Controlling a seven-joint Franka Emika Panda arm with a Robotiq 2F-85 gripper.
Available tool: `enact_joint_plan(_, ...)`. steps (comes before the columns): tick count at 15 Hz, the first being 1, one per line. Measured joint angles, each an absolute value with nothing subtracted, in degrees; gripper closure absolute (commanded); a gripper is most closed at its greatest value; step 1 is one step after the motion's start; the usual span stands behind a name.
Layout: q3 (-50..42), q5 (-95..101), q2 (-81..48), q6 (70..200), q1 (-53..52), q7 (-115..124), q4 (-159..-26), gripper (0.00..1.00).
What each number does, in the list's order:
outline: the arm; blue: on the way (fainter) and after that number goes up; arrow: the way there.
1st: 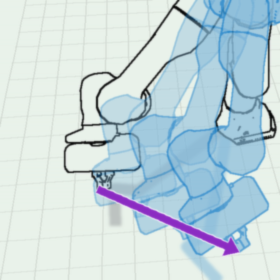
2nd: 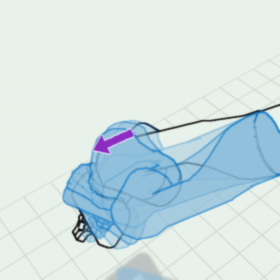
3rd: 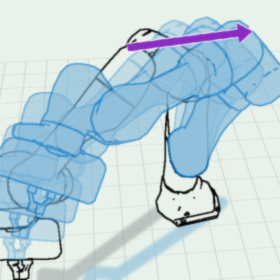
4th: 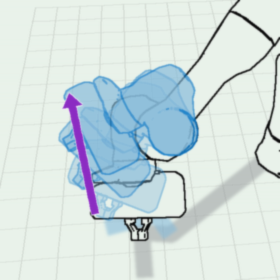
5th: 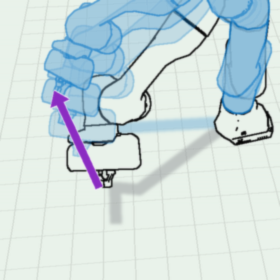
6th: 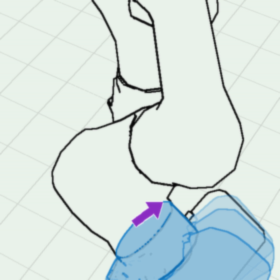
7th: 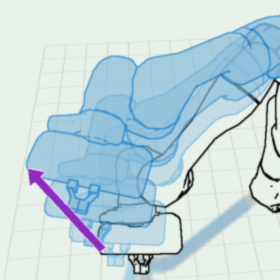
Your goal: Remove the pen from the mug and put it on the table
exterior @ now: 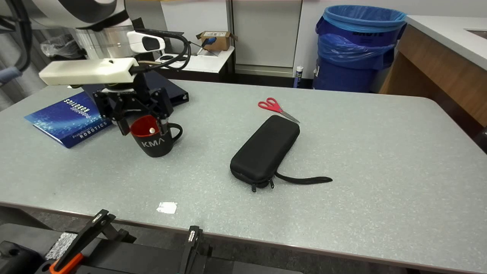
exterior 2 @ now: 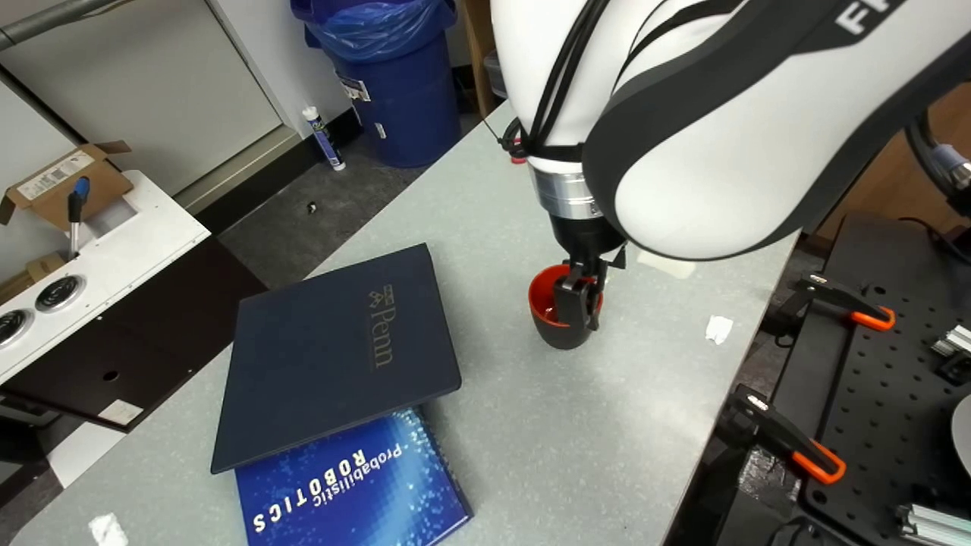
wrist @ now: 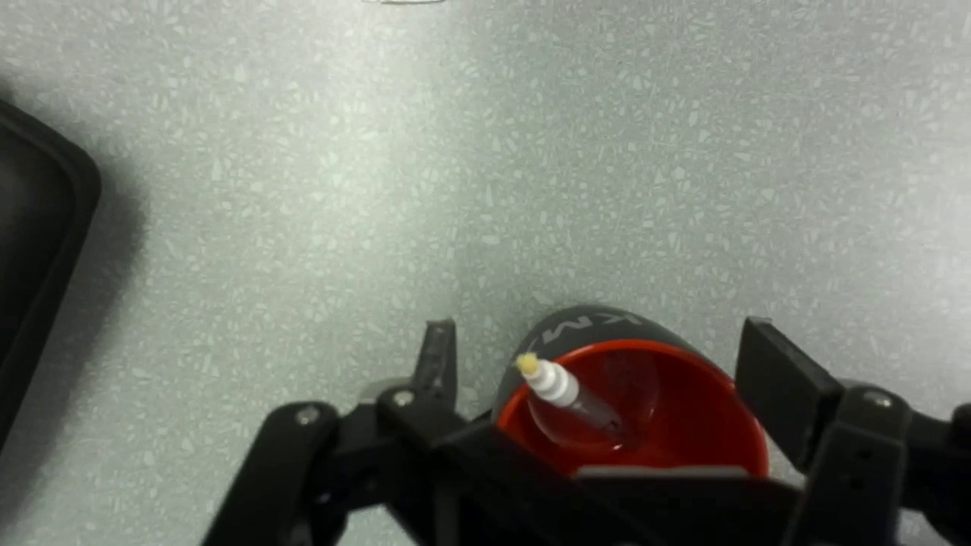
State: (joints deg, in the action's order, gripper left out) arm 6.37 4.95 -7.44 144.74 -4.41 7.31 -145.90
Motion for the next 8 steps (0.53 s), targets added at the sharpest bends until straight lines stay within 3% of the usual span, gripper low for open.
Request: enact_joint_plan(8, 6.33, 2.73, -6.63, 144.74, -4.44, 6.29, -145.89, 0.97)
